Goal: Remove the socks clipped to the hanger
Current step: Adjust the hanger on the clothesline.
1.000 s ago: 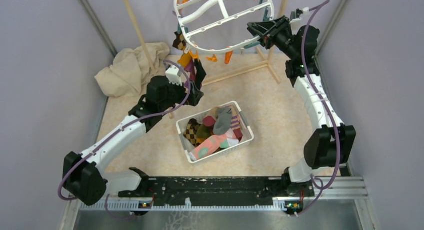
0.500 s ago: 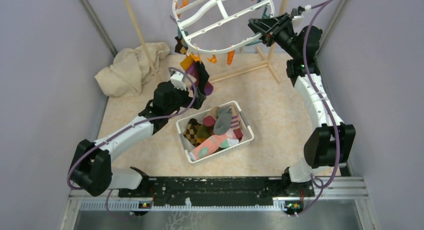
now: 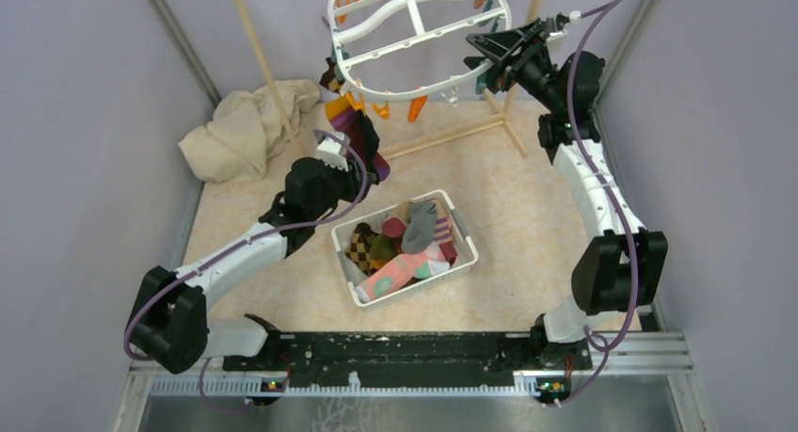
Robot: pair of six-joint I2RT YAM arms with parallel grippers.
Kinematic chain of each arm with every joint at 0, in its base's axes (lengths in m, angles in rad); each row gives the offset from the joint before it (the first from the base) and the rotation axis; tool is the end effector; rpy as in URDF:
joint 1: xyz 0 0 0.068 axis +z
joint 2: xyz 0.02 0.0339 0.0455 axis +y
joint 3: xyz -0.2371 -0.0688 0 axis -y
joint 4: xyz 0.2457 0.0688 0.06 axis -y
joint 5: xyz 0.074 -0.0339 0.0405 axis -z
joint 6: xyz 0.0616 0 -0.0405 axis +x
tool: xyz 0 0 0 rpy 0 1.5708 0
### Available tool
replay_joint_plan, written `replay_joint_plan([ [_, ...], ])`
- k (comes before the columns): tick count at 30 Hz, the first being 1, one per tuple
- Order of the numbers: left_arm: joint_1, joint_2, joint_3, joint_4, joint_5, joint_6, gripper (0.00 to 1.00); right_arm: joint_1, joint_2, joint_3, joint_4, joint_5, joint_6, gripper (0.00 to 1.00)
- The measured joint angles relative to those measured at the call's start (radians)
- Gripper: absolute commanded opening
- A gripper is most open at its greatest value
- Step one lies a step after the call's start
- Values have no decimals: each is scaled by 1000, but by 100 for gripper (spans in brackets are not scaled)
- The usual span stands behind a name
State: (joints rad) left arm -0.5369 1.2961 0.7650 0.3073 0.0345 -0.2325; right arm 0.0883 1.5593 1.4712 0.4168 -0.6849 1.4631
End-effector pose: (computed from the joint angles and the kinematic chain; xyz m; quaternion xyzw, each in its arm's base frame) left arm 0.2826 -0.1707 0.2389 0.1291 0.7709 -0.2465 0.5730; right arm 0.3776 0.0725 0.4280 0.1367 0.5969 0.6759 0.4101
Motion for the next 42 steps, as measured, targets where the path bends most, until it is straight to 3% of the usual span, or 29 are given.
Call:
replay_joint_plan([
  [2, 0, -6, 0, 0, 5, 0, 39, 0, -3, -6, -15, -4, -28, 98],
  [8, 0, -17, 0, 7, 11, 1, 43, -1, -80, -93, -162, 7, -199, 98],
  [11, 0, -15, 0, 11, 10, 4, 70, 1, -164, -170, -253, 37, -303, 98],
  [14, 0, -8, -3, 23, -6, 10, 80, 10, -242, -218, -341, 62, -402, 96],
  [22, 0, 31, -35, 83, -119, 58, 82, 43, -373, -307, -430, 82, -537, 95],
  [30, 0, 93, -37, 184, -263, 127, 83, 47, -386, -346, -467, 81, -565, 94],
  [32, 0, 105, -40, 222, -290, 151, 75, 47, -388, -346, -467, 78, -568, 95],
  [33, 2, 115, -40, 245, -302, 164, 66, 47, -388, -346, -467, 77, -571, 94],
  [35, 6, 135, -40, 281, -314, 183, 34, 47, -389, -346, -467, 73, -573, 94],
  [36, 11, 147, -40, 298, -318, 190, 14, 47, -390, -348, -466, 71, -574, 94],
  [37, 14, 156, -40, 306, -319, 200, 2, 47, -393, -351, -466, 69, -574, 94],
  [42, 28, 199, -25, 314, -330, 231, 0, 47, -399, -351, -477, 62, -596, 94],
])
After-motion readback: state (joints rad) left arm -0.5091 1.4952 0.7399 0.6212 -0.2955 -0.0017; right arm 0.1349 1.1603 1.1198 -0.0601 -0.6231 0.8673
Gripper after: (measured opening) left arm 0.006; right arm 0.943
